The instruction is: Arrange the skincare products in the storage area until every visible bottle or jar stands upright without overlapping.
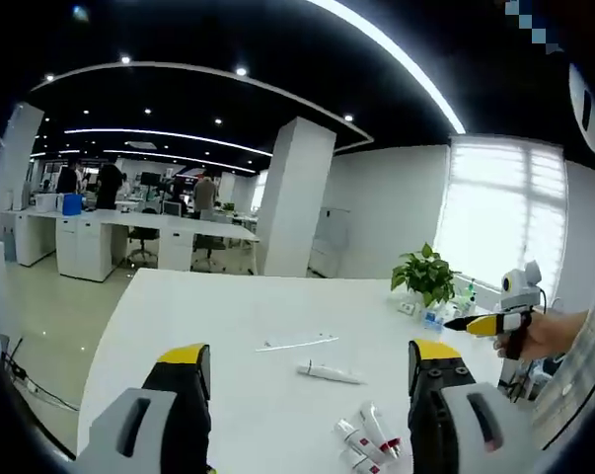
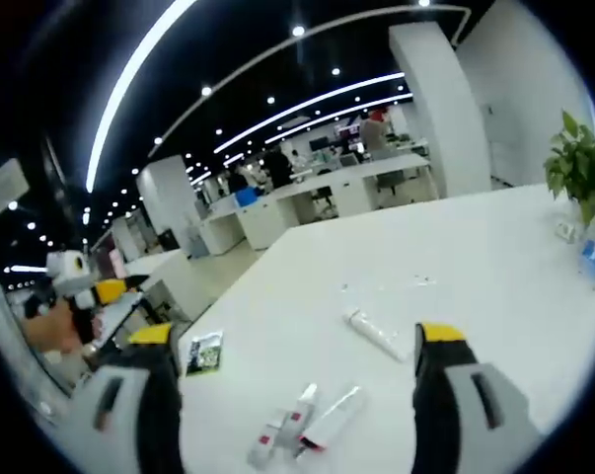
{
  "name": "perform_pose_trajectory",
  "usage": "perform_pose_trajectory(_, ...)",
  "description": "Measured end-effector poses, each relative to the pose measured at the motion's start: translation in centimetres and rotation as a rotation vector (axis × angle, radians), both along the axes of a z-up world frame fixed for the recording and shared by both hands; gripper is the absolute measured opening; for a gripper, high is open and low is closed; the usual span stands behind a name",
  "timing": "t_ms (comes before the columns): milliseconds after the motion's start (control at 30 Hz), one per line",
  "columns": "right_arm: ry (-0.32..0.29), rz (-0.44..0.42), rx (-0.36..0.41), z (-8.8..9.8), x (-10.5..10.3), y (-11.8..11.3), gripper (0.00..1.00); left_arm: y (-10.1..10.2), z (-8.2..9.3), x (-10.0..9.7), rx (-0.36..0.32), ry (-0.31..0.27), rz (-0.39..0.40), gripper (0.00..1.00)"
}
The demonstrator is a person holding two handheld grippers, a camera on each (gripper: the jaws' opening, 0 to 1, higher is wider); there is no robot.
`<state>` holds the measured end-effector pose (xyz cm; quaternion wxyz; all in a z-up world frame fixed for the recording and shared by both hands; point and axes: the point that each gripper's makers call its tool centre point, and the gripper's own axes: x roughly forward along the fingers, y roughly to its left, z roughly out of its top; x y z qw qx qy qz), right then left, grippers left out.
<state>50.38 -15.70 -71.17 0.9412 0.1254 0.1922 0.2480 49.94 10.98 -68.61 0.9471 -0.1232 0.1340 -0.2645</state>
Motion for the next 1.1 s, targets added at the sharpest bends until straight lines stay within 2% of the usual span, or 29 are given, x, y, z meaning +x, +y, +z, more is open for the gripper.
perform_pose_trajectory(67,-0.001,-0.002,-0.001,0.1,-0.2,0.0,0.97,-0.1,0.3,-0.2,-0.019,-0.008,-0.006,0.84)
perform_pose_trajectory(200,-0.004,0.0,-0.02,-0.1,-0.4,-0.3,0.97,0.1,-0.8,-0.3,0.012,0.016,-0.005,0.84)
perform_pose_trajectory(500,0.0,-0.028,-0.009,-0.2,0.0,-1.1,0.97,-0.2,-1.3,-0.7,0.032,0.028,-0.02,0.84)
perform_pose_trajectory(667,0.003,-0.003,-0.03,-0.6,0.4,-0.6,0.97,-0.1,-1.8,-0.9,0.048,0.039,-0.021,0.84)
perform_pose_trajectory(800,0.011,0.006,-0.034,-0.8,1.3,-0.4,0.97,0.1,-2.0,-0.8,0.044,0.044,-0.013,0.84)
perform_pose_trajectory(900,-0.008,0.011,-0.015,0.0,2.3,-0.1,0.97,0.3,-2.1,-0.4,0.048,0.048,-0.007,0.84)
perform_pose_trajectory(1100,-0.037,0.051,-0.076,0.0,4.7,0.6,0.97,1.0,-1.6,0.9,0.052,0.039,0.01,0.84)
